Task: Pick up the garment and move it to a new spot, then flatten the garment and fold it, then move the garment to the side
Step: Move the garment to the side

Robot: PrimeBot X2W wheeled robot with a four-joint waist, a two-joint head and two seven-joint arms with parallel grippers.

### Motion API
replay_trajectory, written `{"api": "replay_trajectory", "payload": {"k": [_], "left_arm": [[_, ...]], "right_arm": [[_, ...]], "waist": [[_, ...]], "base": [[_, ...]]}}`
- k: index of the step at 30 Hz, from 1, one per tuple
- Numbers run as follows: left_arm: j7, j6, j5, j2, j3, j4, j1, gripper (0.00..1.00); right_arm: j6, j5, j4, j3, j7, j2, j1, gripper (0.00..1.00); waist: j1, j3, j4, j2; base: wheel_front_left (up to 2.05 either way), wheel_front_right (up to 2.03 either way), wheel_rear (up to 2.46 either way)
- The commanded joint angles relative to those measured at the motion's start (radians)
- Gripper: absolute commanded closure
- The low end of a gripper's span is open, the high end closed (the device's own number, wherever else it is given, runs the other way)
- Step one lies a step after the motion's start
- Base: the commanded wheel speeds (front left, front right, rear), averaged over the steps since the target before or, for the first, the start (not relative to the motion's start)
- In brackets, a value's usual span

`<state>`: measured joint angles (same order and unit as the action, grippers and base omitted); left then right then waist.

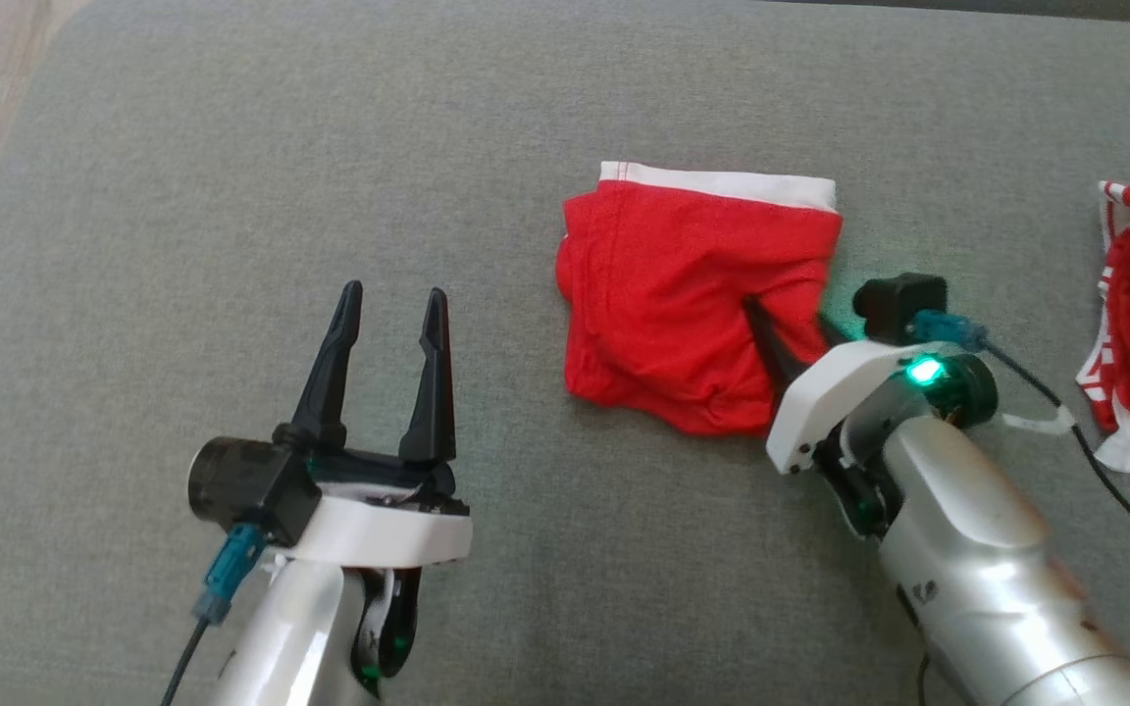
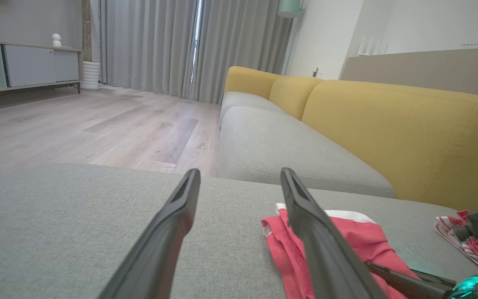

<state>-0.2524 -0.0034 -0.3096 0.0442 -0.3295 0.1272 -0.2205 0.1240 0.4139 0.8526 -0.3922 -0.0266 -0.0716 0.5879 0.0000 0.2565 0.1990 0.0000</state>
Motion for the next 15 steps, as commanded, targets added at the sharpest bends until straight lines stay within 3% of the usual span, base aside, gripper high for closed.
{"api": "replay_trajectory", "payload": {"k": [1, 8, 15], "left_arm": [[-0.009, 0.002, -0.002, 0.006, 0.022, -0.027, -0.038, 0.0], [-0.009, 0.004, 0.012, 0.006, 0.024, -0.036, -0.038, 0.0], [-0.009, -0.002, 0.021, 0.006, -0.004, -0.047, -0.043, 0.0]], "right_arm": [[0.007, -0.021, 0.005, -0.042, -0.016, 0.021, -0.001, 1.0], [0.007, -0.179, 0.051, -0.054, -0.097, 0.021, 0.044, 1.0], [0.007, -0.262, 0.064, -0.089, -0.103, -0.001, 0.06, 1.0]], "waist": [[0.0, -0.002, -0.009, 0.0], [0.0, -0.022, -0.056, 0.0], [0.0, -0.058, -0.121, 0.0]], "base": [[0.0, 0.0, 0.0], [0.0, 0.0, 0.0], [0.0, 0.0, 0.0]]}}
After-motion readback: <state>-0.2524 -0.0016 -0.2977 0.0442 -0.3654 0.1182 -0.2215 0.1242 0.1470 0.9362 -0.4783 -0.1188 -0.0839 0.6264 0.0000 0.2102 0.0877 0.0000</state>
